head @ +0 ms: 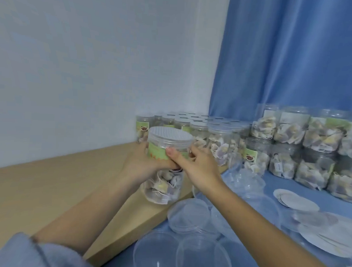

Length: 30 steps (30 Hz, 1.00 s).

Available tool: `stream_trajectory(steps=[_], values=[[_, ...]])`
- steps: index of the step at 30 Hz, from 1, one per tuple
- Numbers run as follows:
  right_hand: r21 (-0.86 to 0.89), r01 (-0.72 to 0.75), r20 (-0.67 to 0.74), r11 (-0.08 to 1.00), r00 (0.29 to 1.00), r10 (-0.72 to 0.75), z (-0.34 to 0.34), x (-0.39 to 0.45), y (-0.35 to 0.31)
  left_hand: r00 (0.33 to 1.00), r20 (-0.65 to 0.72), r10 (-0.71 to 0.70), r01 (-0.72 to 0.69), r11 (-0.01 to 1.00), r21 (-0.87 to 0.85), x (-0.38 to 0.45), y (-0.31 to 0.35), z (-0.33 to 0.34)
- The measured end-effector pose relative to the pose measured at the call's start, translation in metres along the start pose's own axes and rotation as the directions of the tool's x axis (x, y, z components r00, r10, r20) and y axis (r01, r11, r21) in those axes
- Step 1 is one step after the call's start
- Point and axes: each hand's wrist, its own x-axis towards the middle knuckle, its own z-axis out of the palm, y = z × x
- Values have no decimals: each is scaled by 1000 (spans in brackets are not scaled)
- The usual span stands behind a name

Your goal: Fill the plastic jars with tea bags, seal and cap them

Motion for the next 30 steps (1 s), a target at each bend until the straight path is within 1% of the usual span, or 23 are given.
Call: stream_trajectory(steps=[4, 6, 7, 9, 11, 12, 14, 15, 17, 19, 21, 24, 26, 27, 30], values=[[-46, 18, 34, 999, 999, -17, 23, 13, 22, 997, -20, -72, 71, 997, -25, 18, -32, -2], [-67, -6, 97, 998, 995, 12, 28, 20, 34, 994, -50, -94, 93, 995, -22, 24, -42, 1], [-88, -11, 114, 996, 993, 21, 32, 26, 40, 993, -68, -94, 93, 995, -21, 28, -46, 3], [-184, -25, 114, 983, 992, 47, 36, 41, 45, 992, -103, -73, 72, 997, -17, 37, -51, 6], [-198, -55, 158, 979, 984, 87, 35, 56, 47, 991, -126, -46, 42, 999, -33, 48, -54, 8], [-198, -89, 223, 976, 966, 134, 33, 65, 48, 992, -109, -60, 52, 996, -73, 53, -55, 9], [-269, -154, 324, 951, 915, 240, 29, 79, 54, 995, -20, -100, 95, 980, -177, 59, -57, 12], [-312, -174, 320, 934, 906, 276, 27, 83, 57, 993, 25, -114, 117, 974, -196, 62, -60, 13], [-339, -199, 269, 920, 916, 297, 22, 83, 63, 987, 84, -136, 148, 978, -149, 67, -64, 16], [-339, -207, 250, 918, 921, 300, 20, 78, 65, 985, 102, -140, 152, 982, -117, 72, -66, 18], [-327, -181, 255, 928, 928, 271, 14, 70, 62, 987, 104, -121, 131, 988, -88, 72, -61, 24], [-317, -120, 254, 941, 945, 206, 3, 58, 48, 994, 103, -48, 47, 999, 7, 64, -42, 40], [-318, -88, 242, 944, 955, 170, -9, 49, 38, 994, 107, 15, -19, 999, 36, 56, -24, 56], [-294, -82, 226, 952, 962, 153, -17, 44, 33, 992, 120, 44, -49, 998, 39, 52, -14, 66], [-197, -124, 116, 973, 982, 148, -51, 28, 24, 973, 167, 158, -167, 985, 39, 38, 17, 99]])
